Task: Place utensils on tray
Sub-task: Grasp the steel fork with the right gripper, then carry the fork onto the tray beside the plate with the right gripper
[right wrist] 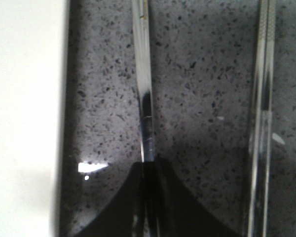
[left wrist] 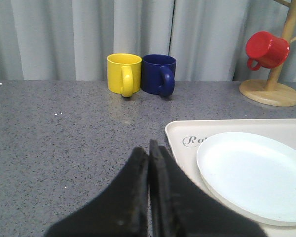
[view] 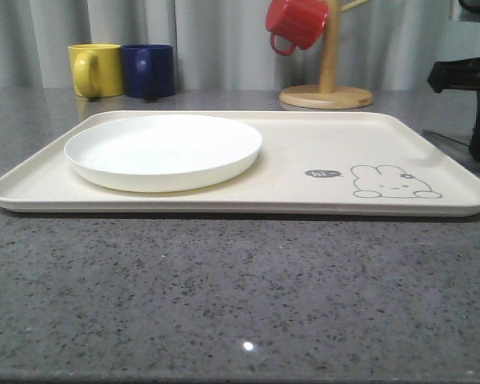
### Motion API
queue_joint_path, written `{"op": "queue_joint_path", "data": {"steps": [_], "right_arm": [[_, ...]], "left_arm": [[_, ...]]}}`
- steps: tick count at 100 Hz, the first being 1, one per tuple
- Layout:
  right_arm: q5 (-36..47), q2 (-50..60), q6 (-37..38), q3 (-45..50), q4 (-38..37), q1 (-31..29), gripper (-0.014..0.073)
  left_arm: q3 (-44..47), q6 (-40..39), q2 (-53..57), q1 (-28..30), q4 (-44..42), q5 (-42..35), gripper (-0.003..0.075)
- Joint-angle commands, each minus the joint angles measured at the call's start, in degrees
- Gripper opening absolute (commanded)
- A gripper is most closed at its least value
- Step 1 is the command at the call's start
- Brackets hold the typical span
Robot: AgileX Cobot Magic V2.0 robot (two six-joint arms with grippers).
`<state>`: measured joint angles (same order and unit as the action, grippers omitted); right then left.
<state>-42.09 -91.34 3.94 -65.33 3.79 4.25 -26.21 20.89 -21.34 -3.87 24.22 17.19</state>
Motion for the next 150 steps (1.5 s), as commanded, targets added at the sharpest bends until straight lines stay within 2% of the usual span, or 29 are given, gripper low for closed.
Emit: {"op": "queue_joint_path", "data": {"steps": [1,16,33,56,72,105,150], "right_arm": [[-0.17,4.44,-0.20,-3.60,1.03,0.10,-0.0048],[-3.18,8.17,3.93,-6.83,1.28,2.57,-0.0048],[-2.15,9.51,11.90,-8.22,-0.62,10.15,-0.0048],[1.17,5.89,32.49,-8.49,-14.85,22.22,-0.0048],[2.90,2.08,42.65,-8.93,-22.37,27.06,-0.0048],[2.55,-5.63,44.71,-14.88,-23.74,30.77,-0.0048],[1.68,-8.06,45.16,-15.31,-23.22,30.75,-0.0044]], "left_arm": [[-1.53,0.18,-0.28,0.03,0.61,-4.43,-0.0018],[-1.53,0.18,-0.28,0.03,0.61,-4.43,-0.0018],[-1.53,0.18,-0.28,0.03,0.61,-4.43,-0.0018],[-1.53,0.18,-0.28,0.03,0.61,-4.43,-0.0018],[-1.53,0.18,-0.28,0.03,0.61,-4.43,-0.0018],[-1.53,0.18,-0.28,0.03,0.61,-4.43,-0.0018],[-1.53,0.18,-0.28,0.03,0.61,-4.43,-0.0018]]}}
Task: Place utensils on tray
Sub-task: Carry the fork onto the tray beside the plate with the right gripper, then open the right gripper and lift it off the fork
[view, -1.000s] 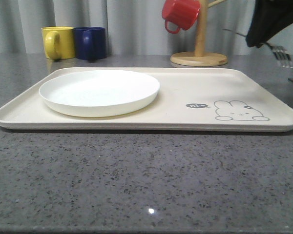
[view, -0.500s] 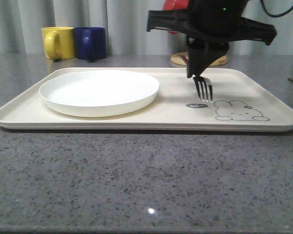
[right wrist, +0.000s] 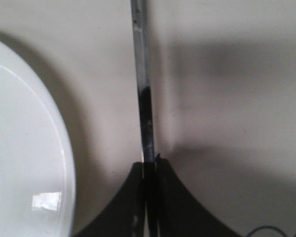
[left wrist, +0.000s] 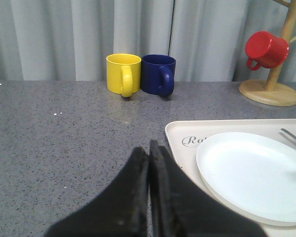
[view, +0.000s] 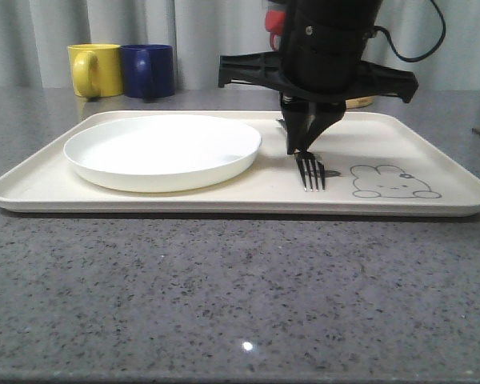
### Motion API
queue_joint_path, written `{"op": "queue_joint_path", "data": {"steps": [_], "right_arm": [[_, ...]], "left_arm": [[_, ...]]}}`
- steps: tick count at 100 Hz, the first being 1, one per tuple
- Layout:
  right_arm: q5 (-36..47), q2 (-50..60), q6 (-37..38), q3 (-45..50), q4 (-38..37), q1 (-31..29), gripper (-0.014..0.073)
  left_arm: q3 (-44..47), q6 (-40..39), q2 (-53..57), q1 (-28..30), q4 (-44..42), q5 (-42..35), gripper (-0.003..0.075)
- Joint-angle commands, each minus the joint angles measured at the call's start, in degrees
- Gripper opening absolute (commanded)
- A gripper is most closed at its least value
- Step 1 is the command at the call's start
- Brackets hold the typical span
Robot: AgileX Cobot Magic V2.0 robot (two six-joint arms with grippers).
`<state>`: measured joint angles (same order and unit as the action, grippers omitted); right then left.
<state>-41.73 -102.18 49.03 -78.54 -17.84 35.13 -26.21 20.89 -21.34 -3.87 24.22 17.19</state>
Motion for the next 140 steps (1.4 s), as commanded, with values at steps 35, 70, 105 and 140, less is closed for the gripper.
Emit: {"op": "queue_joint_path", "data": {"steps": [35,70,105,140], "right_arm": [[0.77,2.78,0.06,-2.10,-1.37,-0.13,0.0248],[-1.10,6.28,-0.91,-2.10,-2.26,-0.31,0.0300],[-6.61,15.82,-13.91,-1.44,-2.21,-9.12,0.0300],[-7.64,17.01,-29.61,3.05,6.69,-26.68,0.0300]], "left_arm": [[-1.53,0.18,-0.28,0.03,0.61,-4.43,-0.0018],[-1.53,0.18,-0.28,0.03,0.61,-4.43,-0.0018],[-1.53,0.18,-0.28,0.03,0.61,-4.43,-0.0018],[-1.53,0.18,-0.28,0.03,0.61,-4.43,-0.0018]]}}
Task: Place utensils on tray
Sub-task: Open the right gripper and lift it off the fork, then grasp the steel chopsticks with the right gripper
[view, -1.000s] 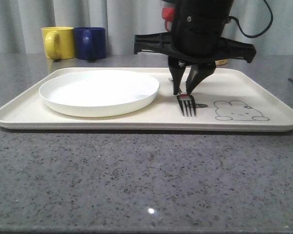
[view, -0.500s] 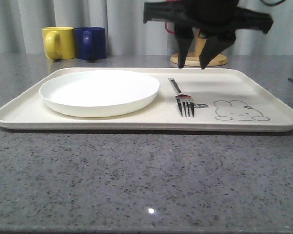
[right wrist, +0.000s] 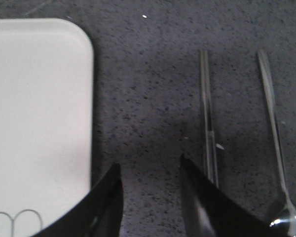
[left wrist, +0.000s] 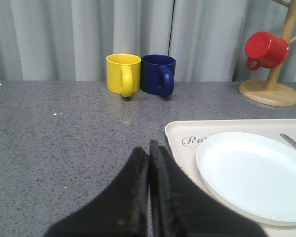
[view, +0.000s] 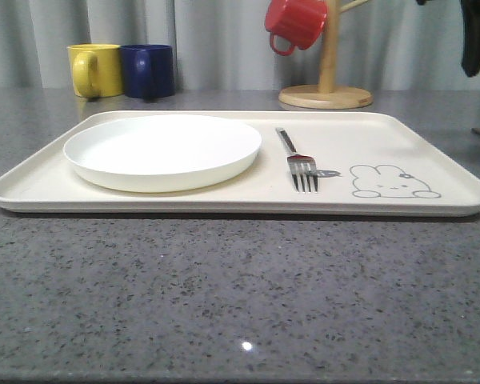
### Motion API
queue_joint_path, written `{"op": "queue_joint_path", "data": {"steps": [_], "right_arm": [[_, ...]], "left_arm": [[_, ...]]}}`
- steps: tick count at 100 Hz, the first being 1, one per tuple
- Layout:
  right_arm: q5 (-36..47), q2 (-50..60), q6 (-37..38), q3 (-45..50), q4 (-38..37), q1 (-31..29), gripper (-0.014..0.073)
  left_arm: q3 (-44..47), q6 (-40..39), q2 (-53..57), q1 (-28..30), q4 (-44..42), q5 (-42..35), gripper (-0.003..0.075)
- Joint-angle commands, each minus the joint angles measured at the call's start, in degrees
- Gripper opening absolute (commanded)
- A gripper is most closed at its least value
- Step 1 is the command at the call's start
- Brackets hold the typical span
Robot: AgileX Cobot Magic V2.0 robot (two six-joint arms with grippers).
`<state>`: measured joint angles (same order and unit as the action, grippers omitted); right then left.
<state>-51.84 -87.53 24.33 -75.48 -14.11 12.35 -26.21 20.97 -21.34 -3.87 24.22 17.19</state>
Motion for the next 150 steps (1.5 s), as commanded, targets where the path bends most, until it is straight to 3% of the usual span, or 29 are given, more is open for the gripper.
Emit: {"op": "queue_joint_path", "data": {"steps": [1,16,35,103,112,132,150], "right_arm": [[2.59,2.36,-5.19,0.13,3.28,-4.21,0.0300],[5.76,2.11,-10.33,2.94,8.68,-9.83,0.0300],[8.04,2.06,-12.03,5.48,8.84,-13.37,0.0300],[8.99,-6.07,-13.89,5.88,10.39,-13.63,0.0294],[8.67,-6.27,-13.89,5.88,10.64,-13.63,0.0227],[7.93,-6.16,-13.89,5.62,10.88,-13.63,-0.0055],[5.40,-3.74,-13.89,3.80,13.14,-12.89,-0.0065]], "left_arm": [[-1.53,0.10,-0.28,0.03,0.61,-4.43,-0.0018],[-1.53,0.10,-0.28,0.03,0.61,-4.43,-0.0018],[-1.53,0.10,-0.28,0.03,0.61,-4.43,-0.0018],[-1.53,0.10,-0.28,0.03,0.61,-4.43,-0.0018],[-1.53,0.10,-0.28,0.03,0.61,-4.43,-0.0018],[-1.53,0.10,-0.28,0.03,0.61,-4.43,-0.0018],[-1.53,0.10,-0.28,0.03,0.61,-4.43,-0.0018]]}}
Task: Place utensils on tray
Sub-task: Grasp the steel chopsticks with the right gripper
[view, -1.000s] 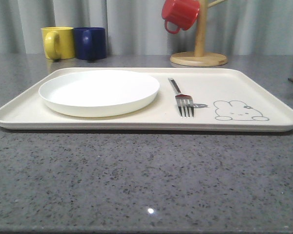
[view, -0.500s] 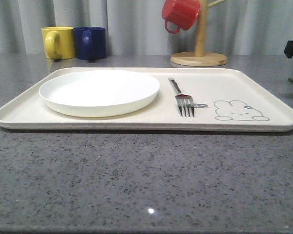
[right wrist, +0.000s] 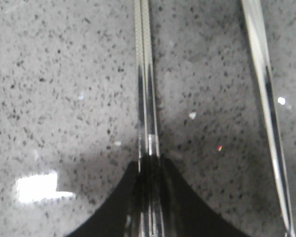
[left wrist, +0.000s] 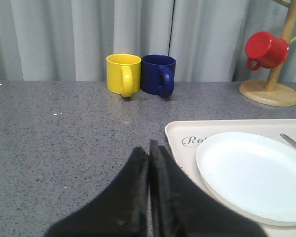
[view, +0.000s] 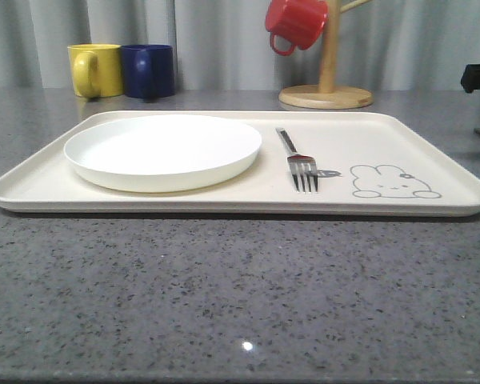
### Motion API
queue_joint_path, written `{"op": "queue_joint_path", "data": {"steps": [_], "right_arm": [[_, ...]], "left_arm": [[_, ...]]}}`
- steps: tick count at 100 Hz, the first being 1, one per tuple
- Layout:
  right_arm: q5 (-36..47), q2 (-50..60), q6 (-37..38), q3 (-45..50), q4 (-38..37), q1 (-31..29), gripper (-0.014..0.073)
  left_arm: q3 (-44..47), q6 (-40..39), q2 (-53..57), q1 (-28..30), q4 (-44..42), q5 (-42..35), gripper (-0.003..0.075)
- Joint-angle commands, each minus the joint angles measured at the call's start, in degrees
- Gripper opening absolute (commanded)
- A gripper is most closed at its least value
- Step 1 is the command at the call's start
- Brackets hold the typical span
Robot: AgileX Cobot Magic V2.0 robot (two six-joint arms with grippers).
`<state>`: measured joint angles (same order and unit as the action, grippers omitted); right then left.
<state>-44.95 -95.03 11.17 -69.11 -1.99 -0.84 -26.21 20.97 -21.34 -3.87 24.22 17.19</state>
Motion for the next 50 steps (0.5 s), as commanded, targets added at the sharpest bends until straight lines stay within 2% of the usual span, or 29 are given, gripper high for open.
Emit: {"op": "queue_joint_path", "data": {"steps": [1,15,50], "right_arm": [[-1.83,3.96,-0.73,-2.86,1.11,0.52,-0.0065],[-3.66,7.76,-0.20,-5.65,2.82,5.01,-0.0062],[0.00,7.05,11.86,-8.14,1.09,20.34,-0.0055]], "left_arm": [[-1.53,0.10,-0.28,0.03,0.61,-4.43,-0.0018],[-1.53,0.10,-0.28,0.03,0.61,-4.43,-0.0018],[-1.53,0.10,-0.28,0.03,0.61,-4.43,-0.0018]]}}
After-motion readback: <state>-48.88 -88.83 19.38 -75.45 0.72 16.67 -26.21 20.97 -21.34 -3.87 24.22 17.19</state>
